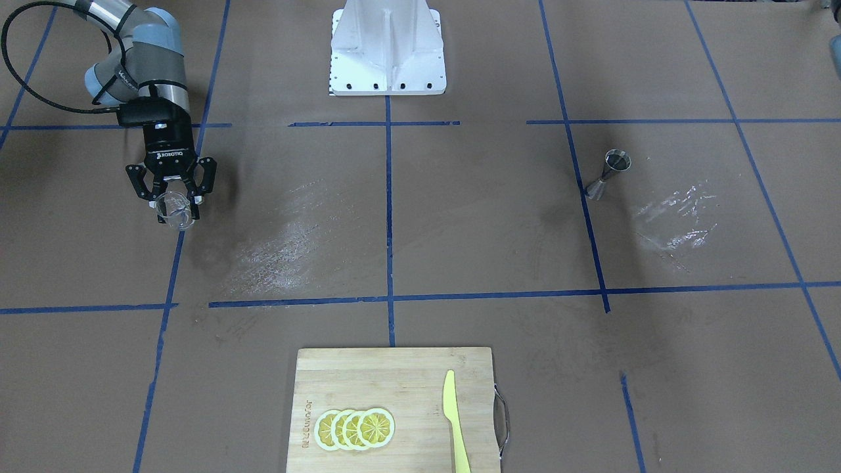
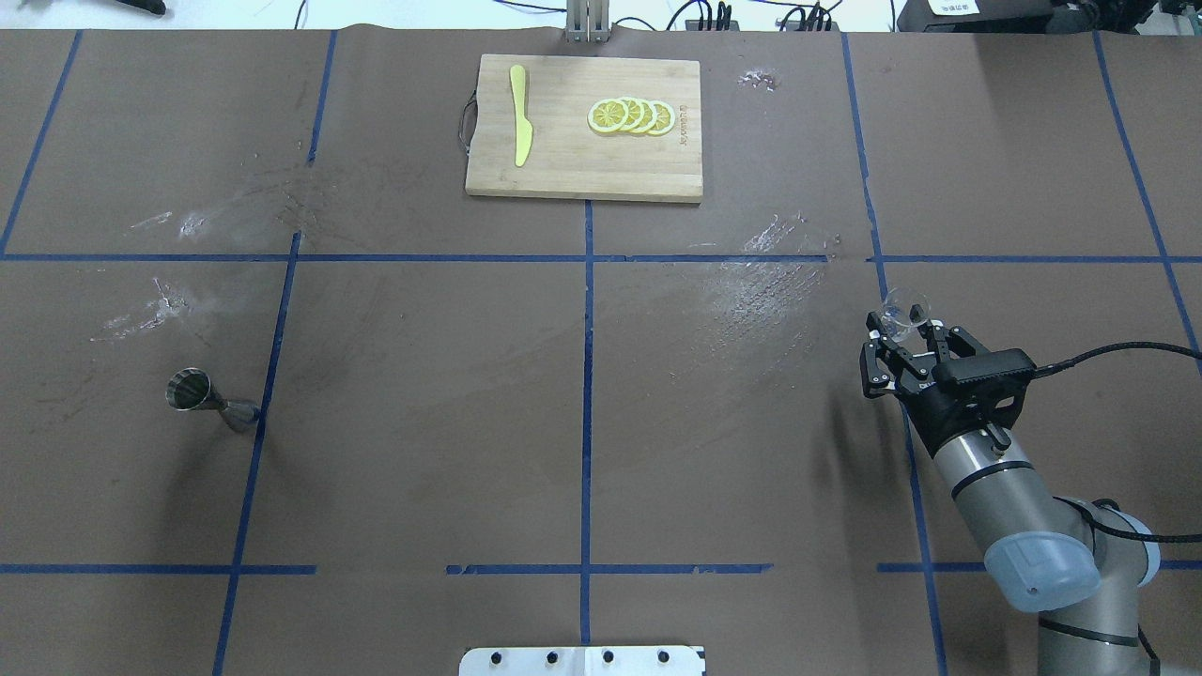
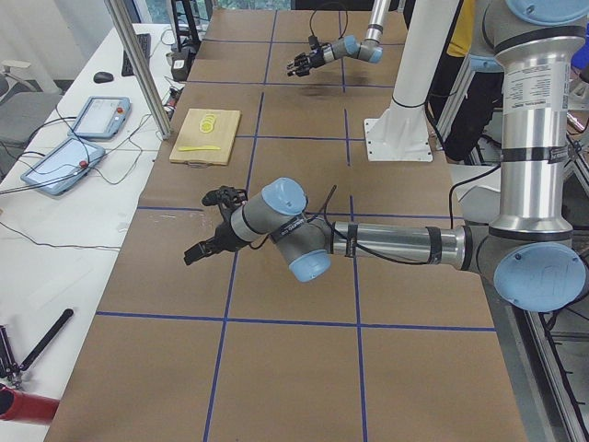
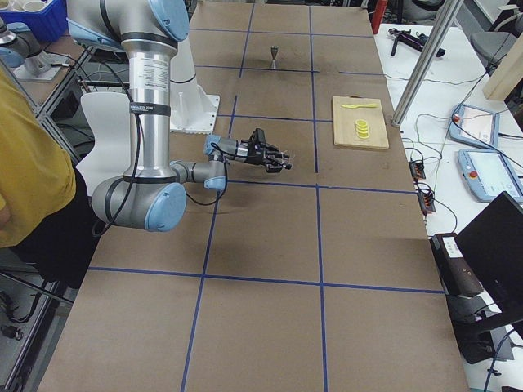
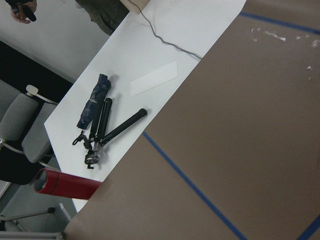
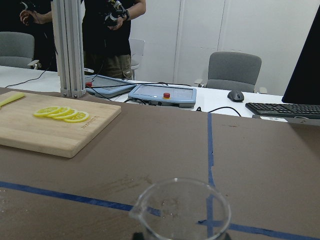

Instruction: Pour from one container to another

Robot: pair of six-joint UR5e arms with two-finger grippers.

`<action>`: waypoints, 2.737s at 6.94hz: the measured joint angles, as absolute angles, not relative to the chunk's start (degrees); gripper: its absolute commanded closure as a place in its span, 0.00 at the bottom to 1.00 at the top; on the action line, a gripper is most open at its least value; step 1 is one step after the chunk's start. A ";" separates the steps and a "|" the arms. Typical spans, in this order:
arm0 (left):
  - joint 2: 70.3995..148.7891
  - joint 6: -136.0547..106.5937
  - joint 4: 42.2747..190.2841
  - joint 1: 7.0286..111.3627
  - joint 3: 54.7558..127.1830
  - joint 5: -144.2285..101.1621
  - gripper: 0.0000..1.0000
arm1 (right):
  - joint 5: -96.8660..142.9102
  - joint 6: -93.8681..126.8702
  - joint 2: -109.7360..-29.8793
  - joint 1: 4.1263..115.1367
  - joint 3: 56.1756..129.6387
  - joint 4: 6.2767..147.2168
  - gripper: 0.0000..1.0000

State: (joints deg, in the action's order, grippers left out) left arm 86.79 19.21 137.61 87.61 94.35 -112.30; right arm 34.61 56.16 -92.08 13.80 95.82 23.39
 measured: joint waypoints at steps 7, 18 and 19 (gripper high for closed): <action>85.28 4.40 102.65 98.52 91.24 -138.27 0.00 | 34.35 56.17 -92.05 13.69 96.12 23.18 1.00; 79.83 -2.63 101.97 85.74 96.52 -133.82 0.00 | 35.51 55.69 -96.89 13.88 105.13 23.15 1.00; 79.78 -2.64 101.80 85.71 96.63 -133.73 0.00 | 35.72 55.73 -98.75 13.83 105.24 23.14 1.00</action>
